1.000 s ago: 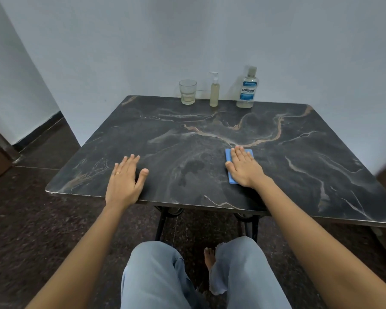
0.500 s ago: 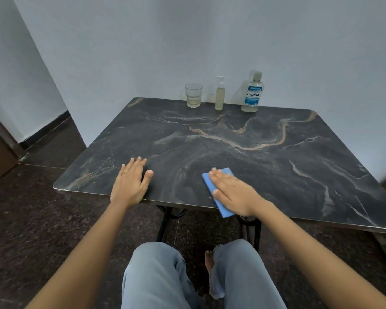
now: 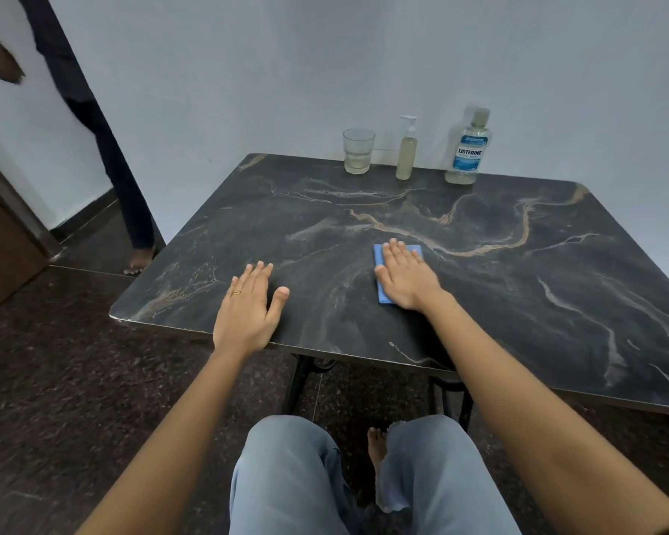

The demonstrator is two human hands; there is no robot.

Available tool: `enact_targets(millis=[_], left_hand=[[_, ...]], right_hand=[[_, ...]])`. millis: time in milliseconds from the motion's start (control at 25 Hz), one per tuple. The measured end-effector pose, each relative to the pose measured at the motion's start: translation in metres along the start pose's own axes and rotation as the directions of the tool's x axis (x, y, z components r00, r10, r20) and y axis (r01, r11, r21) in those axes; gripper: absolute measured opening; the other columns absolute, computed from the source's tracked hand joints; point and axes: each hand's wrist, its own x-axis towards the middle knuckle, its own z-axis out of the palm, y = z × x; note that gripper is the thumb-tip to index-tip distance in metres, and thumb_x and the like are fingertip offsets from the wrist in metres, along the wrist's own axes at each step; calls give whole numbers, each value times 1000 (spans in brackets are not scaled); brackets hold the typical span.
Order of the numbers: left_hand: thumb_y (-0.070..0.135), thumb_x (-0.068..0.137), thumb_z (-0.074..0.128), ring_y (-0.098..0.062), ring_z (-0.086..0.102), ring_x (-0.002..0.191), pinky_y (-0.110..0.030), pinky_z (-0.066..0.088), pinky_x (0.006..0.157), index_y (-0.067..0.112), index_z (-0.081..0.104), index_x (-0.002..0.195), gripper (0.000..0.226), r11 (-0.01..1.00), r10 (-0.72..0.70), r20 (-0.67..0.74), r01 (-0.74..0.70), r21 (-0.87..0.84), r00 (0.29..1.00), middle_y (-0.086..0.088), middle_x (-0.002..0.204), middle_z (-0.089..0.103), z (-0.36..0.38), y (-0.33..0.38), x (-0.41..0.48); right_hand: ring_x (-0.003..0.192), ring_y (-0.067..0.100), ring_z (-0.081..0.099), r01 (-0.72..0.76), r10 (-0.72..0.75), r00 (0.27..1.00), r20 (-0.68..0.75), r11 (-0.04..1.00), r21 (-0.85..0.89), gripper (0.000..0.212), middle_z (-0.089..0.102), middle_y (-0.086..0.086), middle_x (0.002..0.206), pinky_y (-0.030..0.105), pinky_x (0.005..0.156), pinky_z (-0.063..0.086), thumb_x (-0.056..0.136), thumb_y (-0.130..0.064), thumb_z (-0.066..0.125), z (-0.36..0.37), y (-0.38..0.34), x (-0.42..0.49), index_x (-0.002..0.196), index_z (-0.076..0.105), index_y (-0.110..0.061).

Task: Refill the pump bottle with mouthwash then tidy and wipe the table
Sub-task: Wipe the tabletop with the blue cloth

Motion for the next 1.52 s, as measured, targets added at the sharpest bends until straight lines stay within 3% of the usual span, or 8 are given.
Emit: enact_targets(millis=[240, 440, 680, 840, 1000, 1200, 1360, 1520], left_hand=[[49, 101, 24, -15, 14, 149, -35, 9, 122, 13, 30, 150, 61, 999, -44, -3, 44, -28, 999, -4, 158, 28, -2, 1, -2], [48, 101, 23, -17, 13, 149, -36, 7, 122, 12, 30, 150, 61, 999, -45, 17, 45, -28, 999, -5, 158, 27, -3, 0, -2], [50, 101, 20, -17, 17, 148, -37, 9, 122, 13, 35, 148, 62, 999, -35, -8, 34, -19, 999, -5, 156, 33, 1, -1, -2], [50, 100, 23, -17, 19, 148, -37, 11, 122, 12, 35, 148, 63, 999, -37, -19, 37, -24, 999, -6, 156, 34, 1, 1, -1], [49, 100, 27, -17, 19, 148, -36, 13, 122, 10, 31, 149, 62, 997, -67, -48, 65, -38, 997, -7, 156, 32, 0, 3, -3], [39, 102, 32, -21, 23, 147, -39, 20, 119, 6, 31, 148, 57, 990, -117, -84, 110, -86, 990, -9, 155, 34, -5, 8, -7], [43, 102, 30, -22, 24, 146, -40, 18, 120, 7, 32, 148, 59, 988, -124, -82, 115, -108, 989, -10, 154, 36, -6, 4, -6], [57, 98, 26, -28, 18, 148, -40, 8, 121, 5, 26, 150, 73, 986, -160, -53, 157, -58, 986, -15, 155, 31, -6, -6, -3]], right_hand=[[149, 21, 0, 245, -245, 969, 17, 969, 6, 60, 2, 11, 161, 36, 120, -1, 103, -38, 18, 15, -93, -28, 153, 4, -7], [149, 14, -1, 423, -423, 904, 58, 906, 8, 59, -1, 4, 161, 30, 121, -1, 103, -39, 18, 7, -60, -88, 154, 4, -13], [149, 16, 3, 76, -76, 997, 18, 996, -38, 61, 3, 7, 161, 32, 121, 1, 100, -41, 13, -10, 47, -64, 153, 7, -10], [149, 18, -1, -86, 86, 996, -10, 996, 0, 59, 1, 9, 161, 35, 120, -3, 103, -36, 16, -8, 23, -2, 153, 6, -7], [149, 21, -2, 22, -23, 999, 25, 999, 26, 59, 1, 11, 161, 36, 120, -3, 103, -35, 17, 0, -53, 43, 152, 6, -4], [149, 21, 1, 325, -326, 945, 31, 945, 29, 59, 2, 12, 161, 34, 121, 0, 103, -34, 20, 22, -136, 6, 152, 6, -5], [149, 16, -2, 439, -439, 896, 60, 898, 19, 59, -2, 6, 161, 30, 120, -3, 103, -38, 18, 16, -101, -44, 153, 3, -10], [149, 15, -1, 292, -292, 956, 16, 956, -7, 59, -1, 6, 161, 26, 118, -3, 101, -38, 13, 2, -18, -55, 153, 3, -11]])
